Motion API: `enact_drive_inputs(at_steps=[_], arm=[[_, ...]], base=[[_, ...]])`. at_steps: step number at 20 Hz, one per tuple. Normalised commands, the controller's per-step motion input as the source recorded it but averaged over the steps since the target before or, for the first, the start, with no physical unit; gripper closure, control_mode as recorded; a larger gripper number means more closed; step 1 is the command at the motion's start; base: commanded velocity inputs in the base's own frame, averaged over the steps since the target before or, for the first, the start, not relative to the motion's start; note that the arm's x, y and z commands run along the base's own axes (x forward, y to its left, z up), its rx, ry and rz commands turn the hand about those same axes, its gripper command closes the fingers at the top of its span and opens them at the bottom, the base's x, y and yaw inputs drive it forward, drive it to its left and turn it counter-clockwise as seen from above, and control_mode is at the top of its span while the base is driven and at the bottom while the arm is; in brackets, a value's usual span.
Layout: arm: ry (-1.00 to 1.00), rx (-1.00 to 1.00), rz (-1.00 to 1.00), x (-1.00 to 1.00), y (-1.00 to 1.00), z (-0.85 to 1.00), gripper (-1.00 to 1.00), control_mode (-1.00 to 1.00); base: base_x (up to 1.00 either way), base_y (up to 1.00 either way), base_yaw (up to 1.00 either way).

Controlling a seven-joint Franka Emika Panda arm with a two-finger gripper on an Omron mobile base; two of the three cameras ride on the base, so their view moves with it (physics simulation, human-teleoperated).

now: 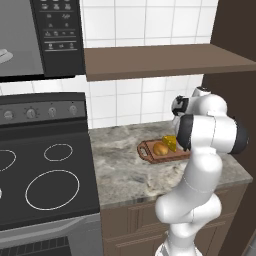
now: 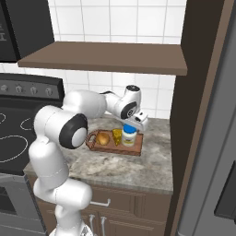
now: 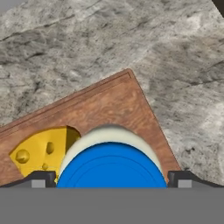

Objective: Retrieve the reheated potato from the microwave, then place the potato, cheese, and condiment on the cutting board.

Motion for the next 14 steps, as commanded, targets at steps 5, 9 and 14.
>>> enact_drive_inputs(at_steps=[5,9,14], arm=[[-0.02,-0.05,0.0,0.02,0.0,-0.07,-1.0,-1.0],[0.0,-0.01,0.0,0.03,0.0,-0.02,-1.0,-1.0],[0.0,0.0,0.0,0.0,0.0,-0.02,-1.0,-1.0]], base=[[0.0,0.0,0.0],[0.0,0.0,0.0],[0.0,0.0,0.0]])
